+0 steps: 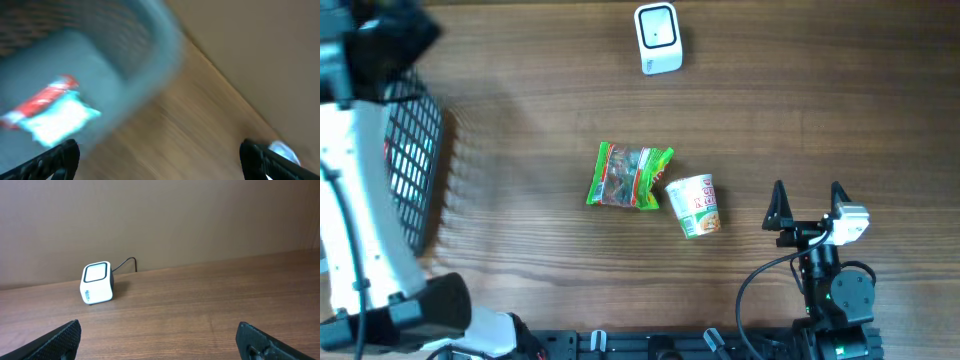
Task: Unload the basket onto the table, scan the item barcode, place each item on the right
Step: 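Grasp red stick and mint-green bag from basket, drop on table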
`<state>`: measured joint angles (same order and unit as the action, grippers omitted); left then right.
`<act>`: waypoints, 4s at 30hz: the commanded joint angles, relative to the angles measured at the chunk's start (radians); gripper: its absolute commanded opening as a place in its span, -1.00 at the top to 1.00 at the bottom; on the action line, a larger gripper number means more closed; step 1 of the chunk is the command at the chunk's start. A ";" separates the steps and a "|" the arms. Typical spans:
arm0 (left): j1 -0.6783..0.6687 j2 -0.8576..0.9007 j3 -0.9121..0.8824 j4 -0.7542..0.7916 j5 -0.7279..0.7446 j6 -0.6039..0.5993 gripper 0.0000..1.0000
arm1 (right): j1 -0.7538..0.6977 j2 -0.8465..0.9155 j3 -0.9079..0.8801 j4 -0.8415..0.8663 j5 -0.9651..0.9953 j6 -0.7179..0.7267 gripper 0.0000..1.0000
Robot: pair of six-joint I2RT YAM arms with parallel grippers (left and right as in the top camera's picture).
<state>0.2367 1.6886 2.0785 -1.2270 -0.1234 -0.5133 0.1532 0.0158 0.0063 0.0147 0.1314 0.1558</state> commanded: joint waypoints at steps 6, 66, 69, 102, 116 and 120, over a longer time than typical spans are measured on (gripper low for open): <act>0.533 0.157 -0.002 0.064 0.199 0.335 -1.00 | -0.004 -0.005 -0.001 0.006 0.005 0.002 -0.99; 0.515 0.336 -0.597 0.479 0.230 1.079 -1.00 | -0.004 -0.005 -0.001 0.006 0.005 0.002 -1.00; 0.517 0.403 -0.627 0.488 0.230 1.076 -1.00 | -0.004 -0.005 -0.001 0.006 0.005 0.002 -0.99; -0.424 -0.364 -0.771 0.153 0.500 0.164 0.85 | -0.004 -0.005 -0.001 0.006 0.005 0.002 -0.99; -0.556 -0.132 -0.892 0.594 0.601 -0.017 -1.00 | -0.004 -0.005 -0.001 0.006 0.005 0.002 -0.99; -0.358 -0.302 -0.675 0.472 0.368 -0.060 -1.00 | -0.004 -0.005 -0.001 0.006 0.005 0.002 -0.99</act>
<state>-0.2348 1.5135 1.2549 -0.6930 0.4194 -0.5327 0.1513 0.0158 0.0063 0.0151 0.1314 0.1558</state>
